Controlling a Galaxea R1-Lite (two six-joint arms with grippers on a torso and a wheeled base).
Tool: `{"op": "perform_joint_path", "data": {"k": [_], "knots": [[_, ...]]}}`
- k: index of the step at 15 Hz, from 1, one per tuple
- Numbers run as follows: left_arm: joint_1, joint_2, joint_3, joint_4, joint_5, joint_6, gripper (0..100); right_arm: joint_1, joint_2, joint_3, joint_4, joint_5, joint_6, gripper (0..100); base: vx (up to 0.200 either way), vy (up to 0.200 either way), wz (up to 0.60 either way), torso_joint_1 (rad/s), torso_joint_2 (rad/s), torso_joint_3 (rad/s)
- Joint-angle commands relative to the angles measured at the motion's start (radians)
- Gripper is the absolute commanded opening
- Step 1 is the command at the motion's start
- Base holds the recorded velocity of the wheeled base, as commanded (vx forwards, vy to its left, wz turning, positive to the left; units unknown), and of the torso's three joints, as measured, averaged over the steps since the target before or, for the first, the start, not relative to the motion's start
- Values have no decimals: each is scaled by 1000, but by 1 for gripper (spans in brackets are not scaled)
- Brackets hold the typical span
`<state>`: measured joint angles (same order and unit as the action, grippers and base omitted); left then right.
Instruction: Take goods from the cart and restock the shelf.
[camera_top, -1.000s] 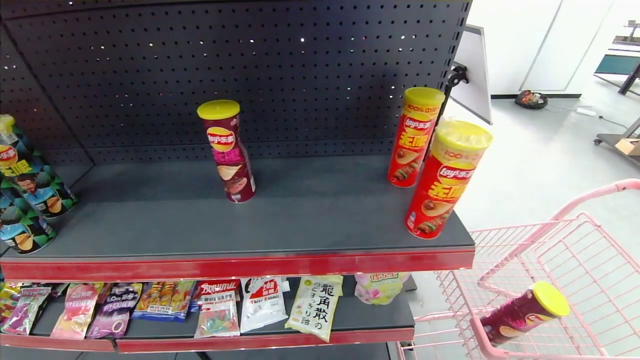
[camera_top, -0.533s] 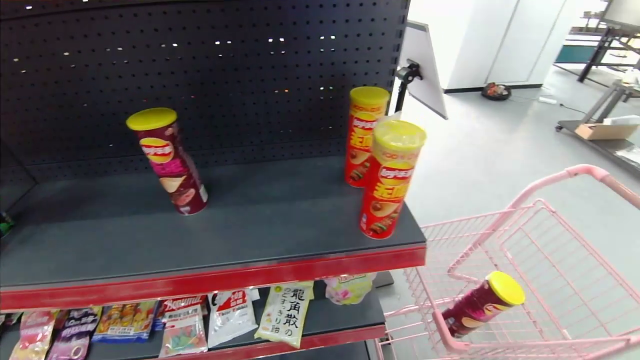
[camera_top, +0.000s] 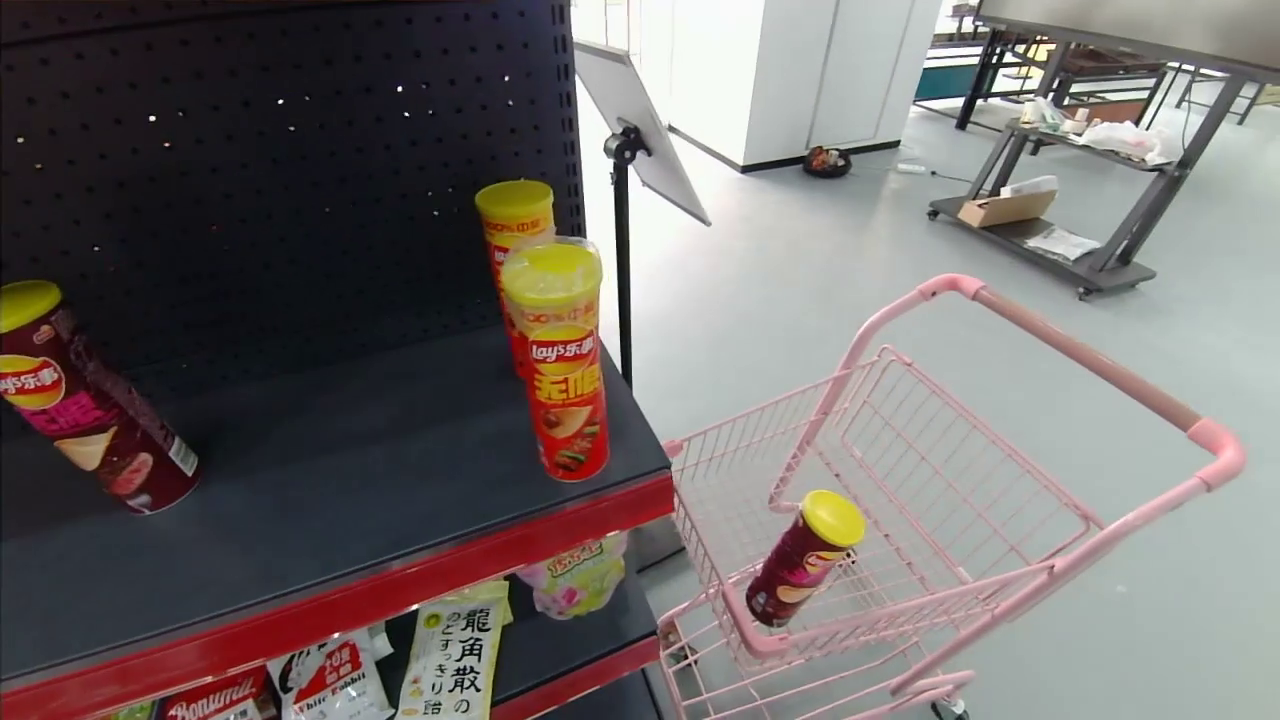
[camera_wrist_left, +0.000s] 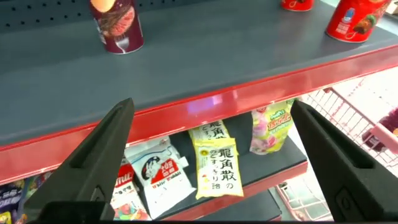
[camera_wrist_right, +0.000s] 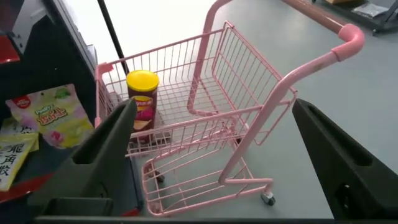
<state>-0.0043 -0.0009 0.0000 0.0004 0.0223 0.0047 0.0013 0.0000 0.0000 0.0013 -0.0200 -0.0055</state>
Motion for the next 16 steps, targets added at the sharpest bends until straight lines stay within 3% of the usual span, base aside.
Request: {"op": "perform_joint_path", "data": {"k": [1,16], "knots": [[0,1,0,0,1,0,100,0,0,0,0,0,-1,100,0,0,0,0,0,0],[0,1,0,0,1,0,100,0,0,0,0,0,2,100,0,0,0,-128,329,200]]}}
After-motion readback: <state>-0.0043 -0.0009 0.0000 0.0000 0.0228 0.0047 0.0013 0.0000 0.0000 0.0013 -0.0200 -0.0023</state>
